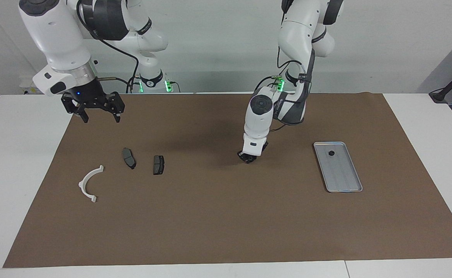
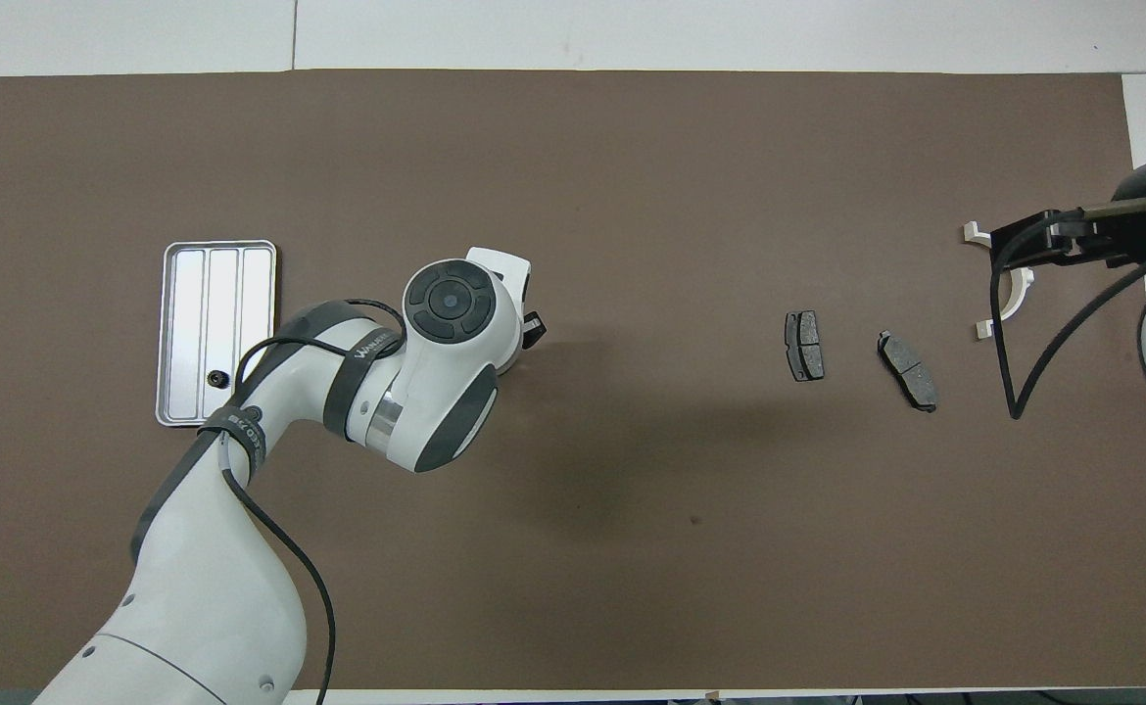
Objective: Pick bearing gear from pile to tray
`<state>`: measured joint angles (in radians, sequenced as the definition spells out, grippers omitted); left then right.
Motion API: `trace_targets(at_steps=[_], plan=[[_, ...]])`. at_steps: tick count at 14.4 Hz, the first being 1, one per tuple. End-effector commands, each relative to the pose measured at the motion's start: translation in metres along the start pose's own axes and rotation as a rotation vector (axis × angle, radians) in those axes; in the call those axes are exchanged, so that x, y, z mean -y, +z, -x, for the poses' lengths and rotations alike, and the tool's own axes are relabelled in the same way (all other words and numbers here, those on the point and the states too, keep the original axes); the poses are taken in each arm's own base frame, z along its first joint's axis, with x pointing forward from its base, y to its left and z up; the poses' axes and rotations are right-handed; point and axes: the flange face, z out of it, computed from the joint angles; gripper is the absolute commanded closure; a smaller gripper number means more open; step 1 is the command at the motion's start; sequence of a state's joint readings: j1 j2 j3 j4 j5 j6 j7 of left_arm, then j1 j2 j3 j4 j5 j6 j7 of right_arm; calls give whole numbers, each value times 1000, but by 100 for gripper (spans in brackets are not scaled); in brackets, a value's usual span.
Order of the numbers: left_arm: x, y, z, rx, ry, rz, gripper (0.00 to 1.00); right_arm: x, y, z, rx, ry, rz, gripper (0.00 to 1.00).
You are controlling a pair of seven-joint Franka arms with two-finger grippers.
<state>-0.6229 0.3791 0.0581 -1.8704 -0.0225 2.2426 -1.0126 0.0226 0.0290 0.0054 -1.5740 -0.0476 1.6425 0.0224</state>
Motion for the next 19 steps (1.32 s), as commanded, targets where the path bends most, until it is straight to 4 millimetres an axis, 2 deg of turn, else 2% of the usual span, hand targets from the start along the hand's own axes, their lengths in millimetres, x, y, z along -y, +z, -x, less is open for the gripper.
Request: trace_targets(at_steps=[1,2,5,7,8,10,12,15,19], plan=[[75,-72,-56,13,40,-10,100,-6,-6,33,-7,-13,-28,0],[100,-77,-78,30,86,-22,100,-8,-8,40,-9,-8,-32,0],[173,-77,-146,30,219,-12,100,-9,-13,49,-12,-8,-34,0],[216,-76,-179,12,301,1,100,-11,-17,58,-16,-6,-36,0],[231,-73,-190,-2,303,7,100,-10,-19,59,-18,-8,-36,0],[234,-64,-202,-45,295,20,100,-10,-18,60,-15,-8,-36,0],[247,-51,-218,-65,292,23,100,-11,-17,60,-12,-7,-36,0],[261,-25,-234,-81,328,19,100,-14,-13,57,-8,-1,-35,0],[265,-4,-231,-66,323,13,100,-14,-16,47,-30,6,-47,0]])
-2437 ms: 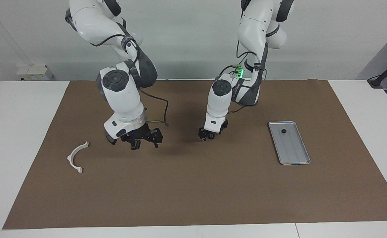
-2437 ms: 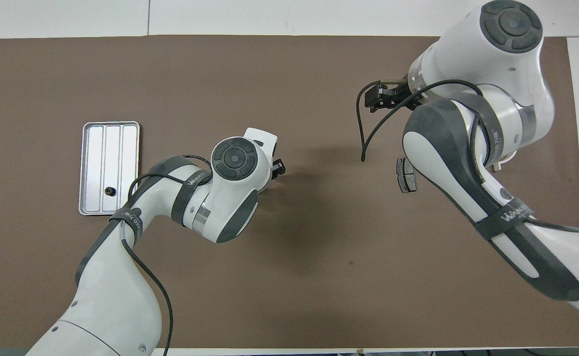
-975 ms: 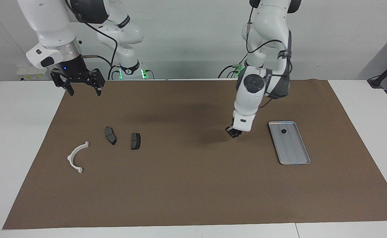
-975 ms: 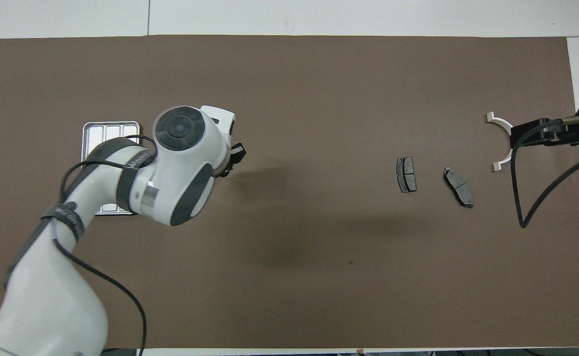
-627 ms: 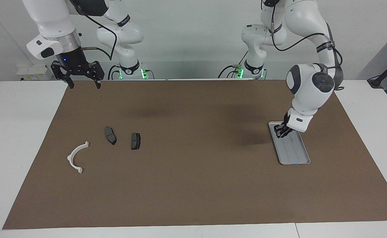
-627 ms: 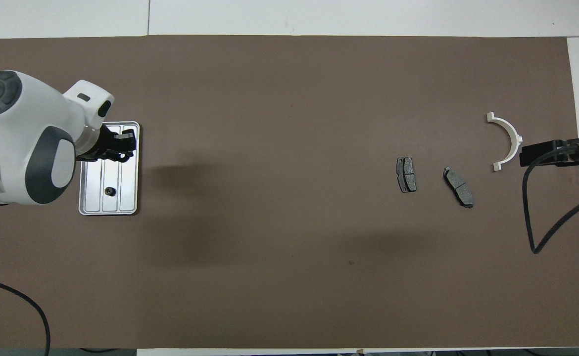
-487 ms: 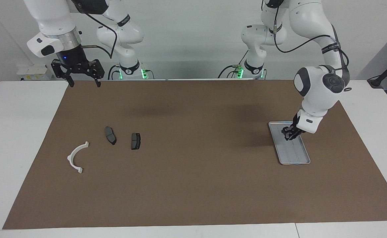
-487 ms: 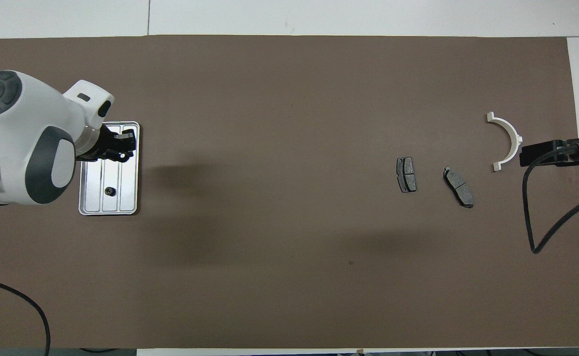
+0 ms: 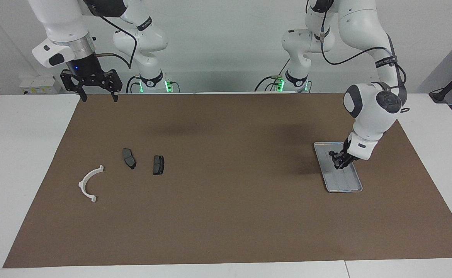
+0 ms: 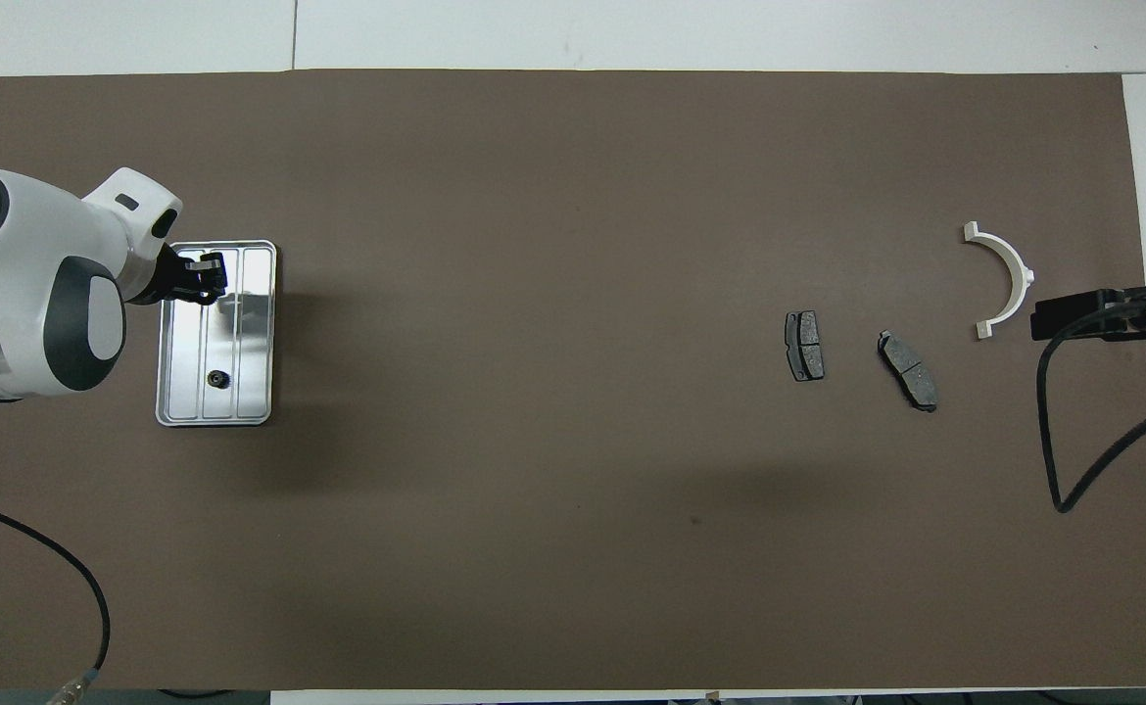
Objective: Pick bearing gear from pile to tray
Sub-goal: 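Carry the black gear into the tray and lower it with the left gripper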
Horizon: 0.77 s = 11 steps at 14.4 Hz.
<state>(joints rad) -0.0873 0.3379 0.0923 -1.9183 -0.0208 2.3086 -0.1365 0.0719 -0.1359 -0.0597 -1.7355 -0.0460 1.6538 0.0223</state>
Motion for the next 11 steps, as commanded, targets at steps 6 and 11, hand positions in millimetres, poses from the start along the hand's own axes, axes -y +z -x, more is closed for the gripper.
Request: trace_targets(at_steps=[6,11], plan=[[0,20,16,-1,15,2,99,-4,-3,-9,-43,2,-67,0],[0,17,15,10,14,2,0,-5,-7,-6,-42,3,-69,0]])
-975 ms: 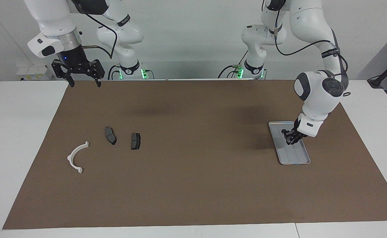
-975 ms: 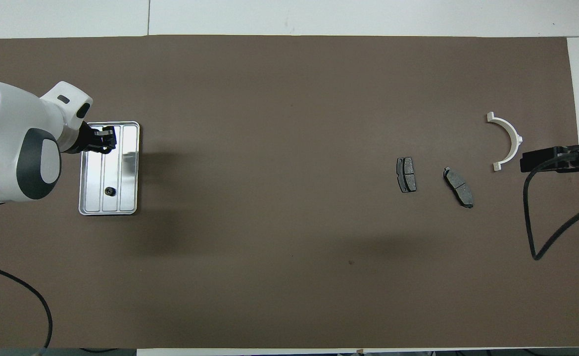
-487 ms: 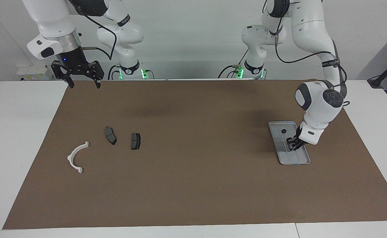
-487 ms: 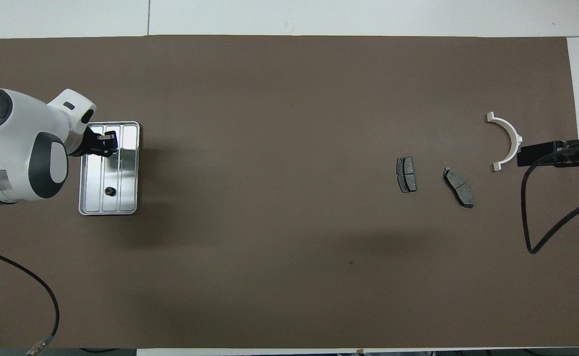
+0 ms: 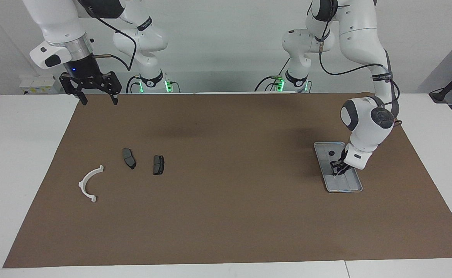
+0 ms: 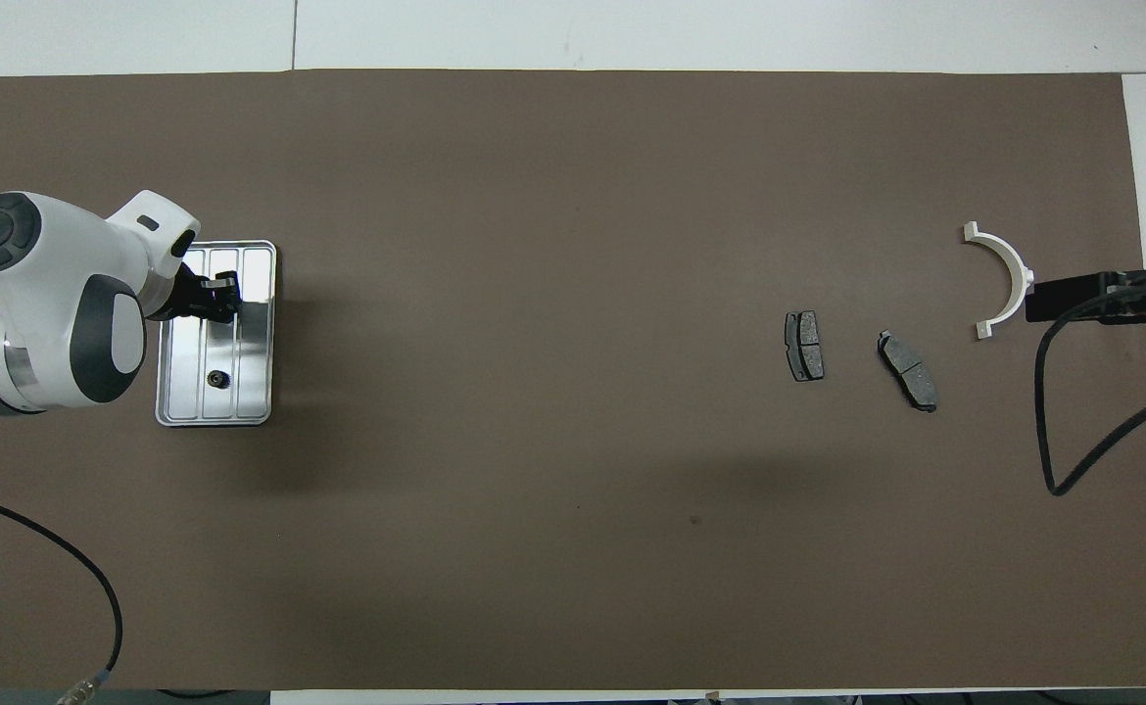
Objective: Pick bearing gear from pile to tray
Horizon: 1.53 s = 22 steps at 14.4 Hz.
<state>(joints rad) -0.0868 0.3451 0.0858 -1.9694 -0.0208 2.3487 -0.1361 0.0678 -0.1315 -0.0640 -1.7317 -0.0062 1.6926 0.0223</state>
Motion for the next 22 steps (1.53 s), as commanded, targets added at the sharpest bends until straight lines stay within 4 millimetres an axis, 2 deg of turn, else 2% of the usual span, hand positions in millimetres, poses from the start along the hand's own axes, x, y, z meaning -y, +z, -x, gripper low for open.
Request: trace_targets(at_steps=[1,2,5,8,12,13,15,18,20,21,22], plan=[[-2,-14,0,-3,14,4,0,-3,-4,0,-4,-10,-29,0],[-2,-29,-6,3,11,4,0,-4,-5,0,-6,-9,-28,0],[5,-107,-7,35,3,8,0,0,-5,0,-3,-18,-30,0],[13,-176,20,72,0,15,0,3,-3,2,14,-23,-30,0],[23,-249,59,71,-9,28,0,1,-1,8,59,-21,-30,0],[23,-256,66,86,-8,27,0,0,-1,8,60,-19,-30,0],[39,-264,68,88,-27,33,0,0,-2,8,62,-19,-30,0],[30,-265,63,72,-18,33,0,-2,-2,9,62,-15,-30,0],[28,-284,56,59,-13,34,0,-2,-2,8,60,-15,-30,0],[32,-287,50,74,-21,31,0,-2,-3,9,59,-15,-30,0],[27,-286,48,77,-14,32,0,-2,-3,9,60,-15,-30,0]])
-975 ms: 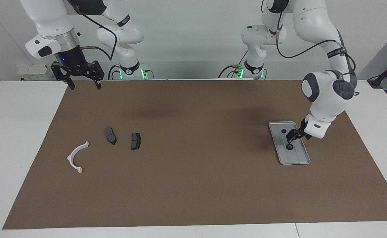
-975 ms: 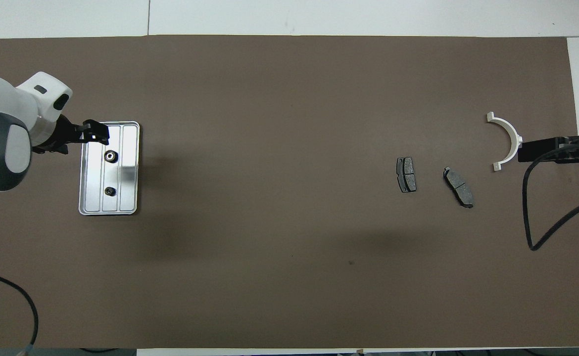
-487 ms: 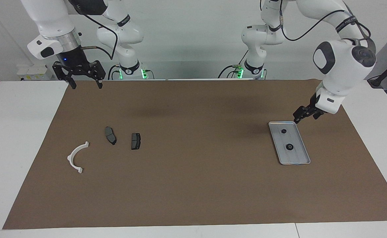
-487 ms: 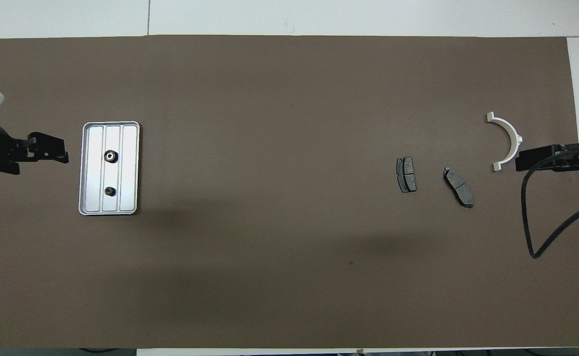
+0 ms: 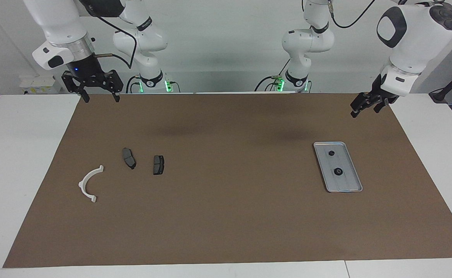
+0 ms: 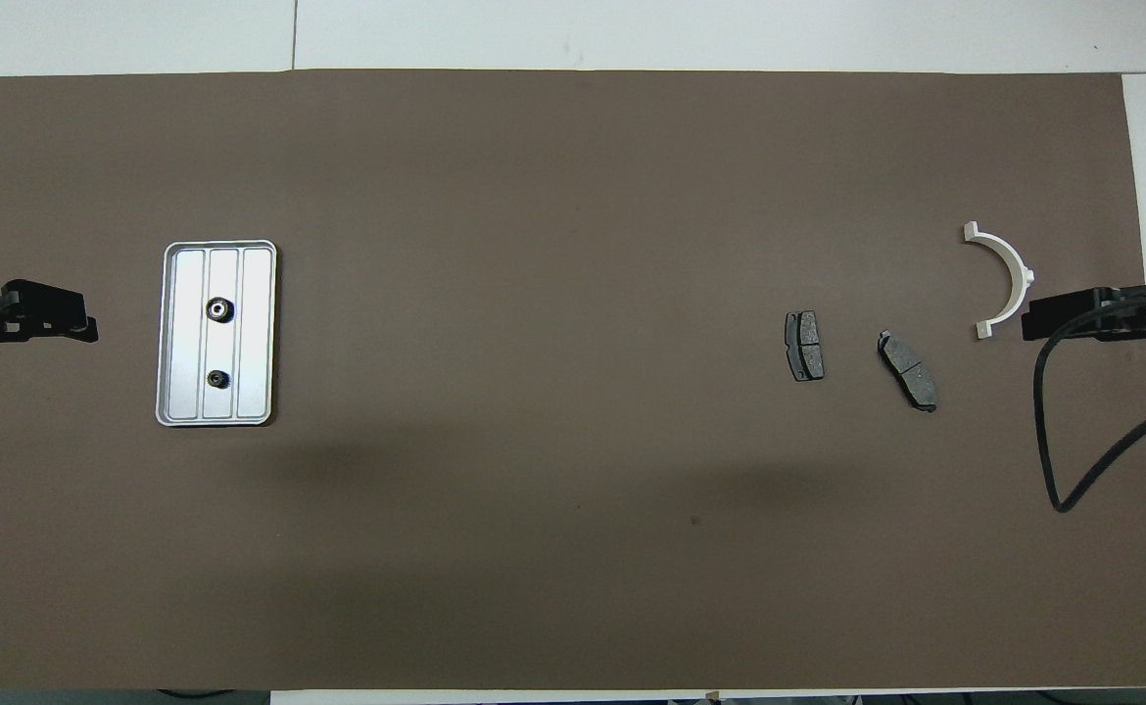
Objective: Pick bearing gear from pile to tray
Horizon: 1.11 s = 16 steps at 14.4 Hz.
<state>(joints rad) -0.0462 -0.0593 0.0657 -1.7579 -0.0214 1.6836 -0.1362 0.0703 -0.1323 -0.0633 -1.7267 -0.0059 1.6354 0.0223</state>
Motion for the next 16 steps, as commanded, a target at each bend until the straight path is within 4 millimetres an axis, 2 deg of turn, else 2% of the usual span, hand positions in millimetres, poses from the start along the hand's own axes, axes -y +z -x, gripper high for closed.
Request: trace_targets(at_steps=[1,2,4,10,16], plan=[[1,-5,-12,26,1,-1,0,-4,-5,3,7,-12,-30,0],[4,-3,-12,33,-4,-3,0,-4,-5,3,9,-12,-30,0],[-6,-4,-10,54,15,-14,0,-3,-6,4,7,-14,-30,0],[-3,-30,-4,14,11,-5,0,-3,-6,4,7,-14,-30,0],[-3,-34,-3,11,13,-4,0,-1,-8,5,1,-15,-30,0]])
